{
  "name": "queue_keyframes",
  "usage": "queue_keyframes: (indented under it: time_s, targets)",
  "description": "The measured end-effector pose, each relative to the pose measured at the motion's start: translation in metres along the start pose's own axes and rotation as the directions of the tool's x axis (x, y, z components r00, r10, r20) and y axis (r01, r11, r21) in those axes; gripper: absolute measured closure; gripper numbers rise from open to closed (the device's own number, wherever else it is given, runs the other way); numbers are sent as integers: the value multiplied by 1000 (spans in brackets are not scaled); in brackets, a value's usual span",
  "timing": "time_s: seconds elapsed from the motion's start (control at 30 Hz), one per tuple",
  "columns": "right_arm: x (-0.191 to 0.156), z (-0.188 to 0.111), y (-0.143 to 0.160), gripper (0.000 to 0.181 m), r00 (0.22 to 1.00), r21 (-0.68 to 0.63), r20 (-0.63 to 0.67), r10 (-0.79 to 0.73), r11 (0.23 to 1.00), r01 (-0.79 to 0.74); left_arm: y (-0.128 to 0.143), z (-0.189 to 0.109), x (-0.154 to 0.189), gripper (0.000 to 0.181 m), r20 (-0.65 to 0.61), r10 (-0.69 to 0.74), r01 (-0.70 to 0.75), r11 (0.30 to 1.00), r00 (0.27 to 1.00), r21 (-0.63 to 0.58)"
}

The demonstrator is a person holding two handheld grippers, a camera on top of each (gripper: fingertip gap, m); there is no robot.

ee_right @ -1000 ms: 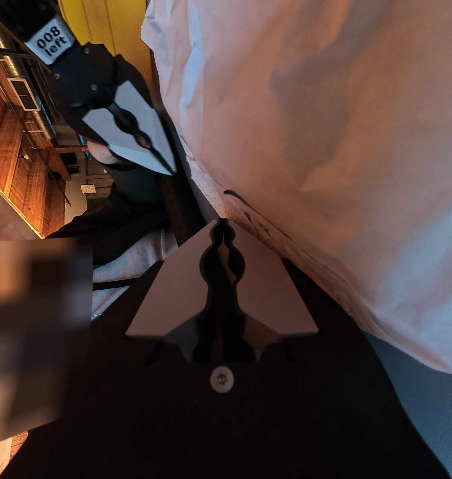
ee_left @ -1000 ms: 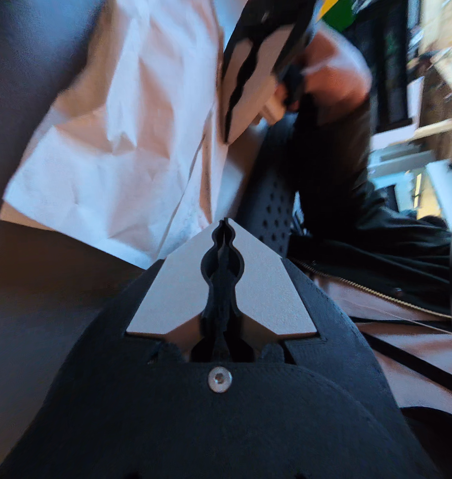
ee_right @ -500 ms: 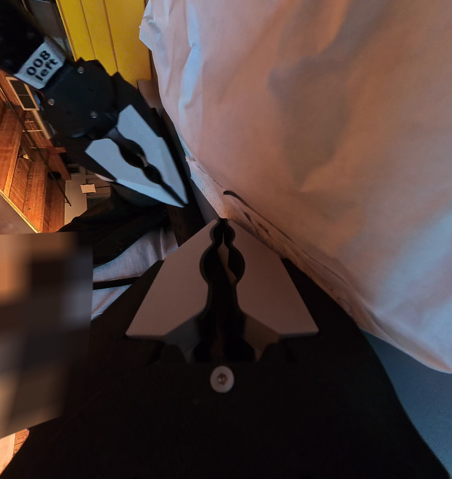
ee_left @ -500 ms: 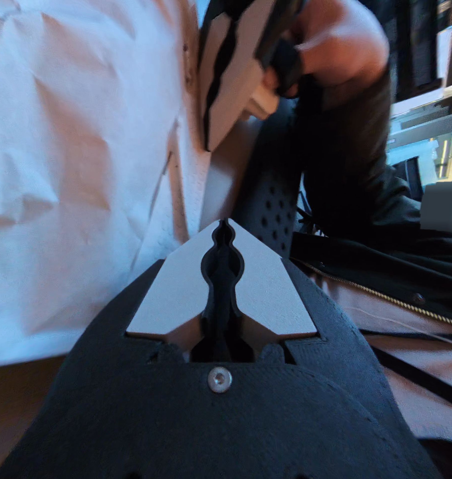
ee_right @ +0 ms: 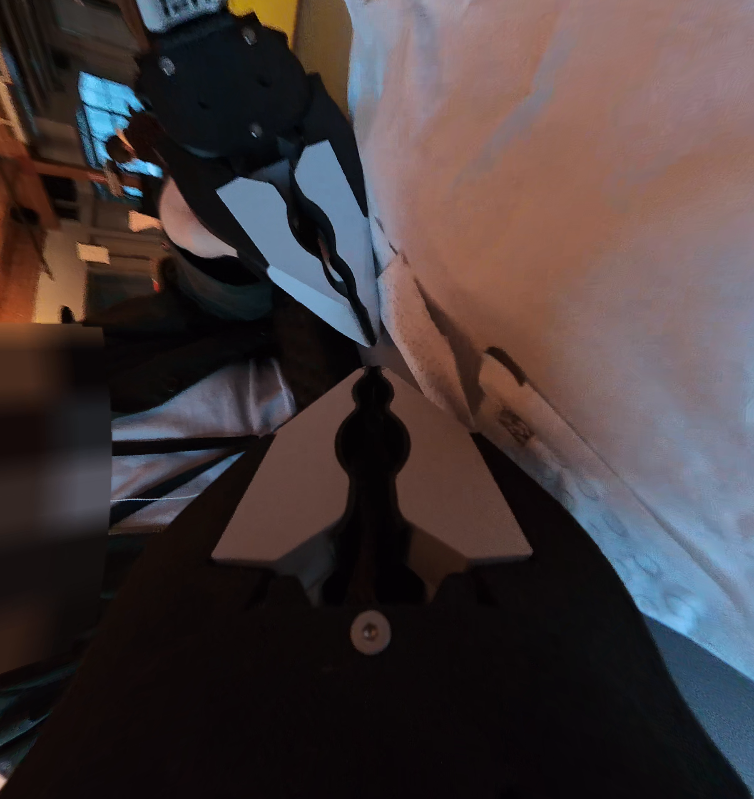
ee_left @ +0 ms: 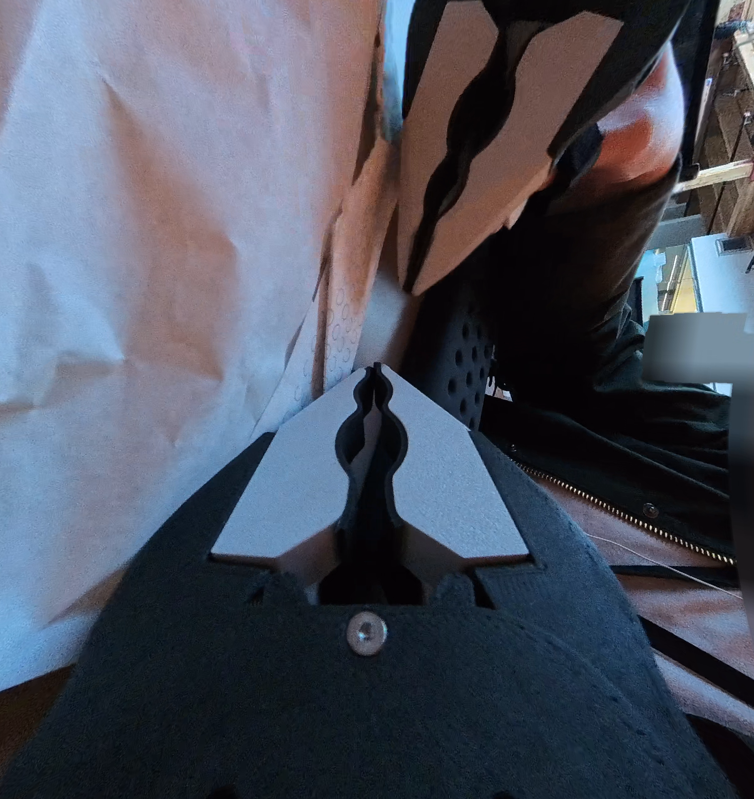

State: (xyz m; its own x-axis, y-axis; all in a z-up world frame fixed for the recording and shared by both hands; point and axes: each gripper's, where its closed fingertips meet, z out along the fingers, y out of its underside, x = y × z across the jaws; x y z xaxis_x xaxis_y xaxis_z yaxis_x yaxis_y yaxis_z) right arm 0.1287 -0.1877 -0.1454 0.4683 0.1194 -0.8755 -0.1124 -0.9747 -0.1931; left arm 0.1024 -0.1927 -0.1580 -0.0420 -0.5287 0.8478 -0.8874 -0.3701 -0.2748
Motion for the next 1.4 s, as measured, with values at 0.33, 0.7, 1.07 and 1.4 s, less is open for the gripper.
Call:
queue_keyframes:
  time_s: [0.33,0.7,1.07,1.4]
  targets:
    - [9,24,4,181,997,-94,-43,67,993,-71,0,0,0,181,2,3,-3,1000,1000,-1]
    - [25,-16,26,181,979,-126,-72,188,972,-196,2,-1,0,181,-9,12,-12,1000,1000,-5]
    - [46,-62,36,181,946,-34,-63,318,947,-320,5,-2,1,181,-16,16,-16,1000,1000,-17]
    - [12,-42,18,181,977,103,152,152,980,-169,5,-1,1,181,-16,13,-14,1000,1000,-14]
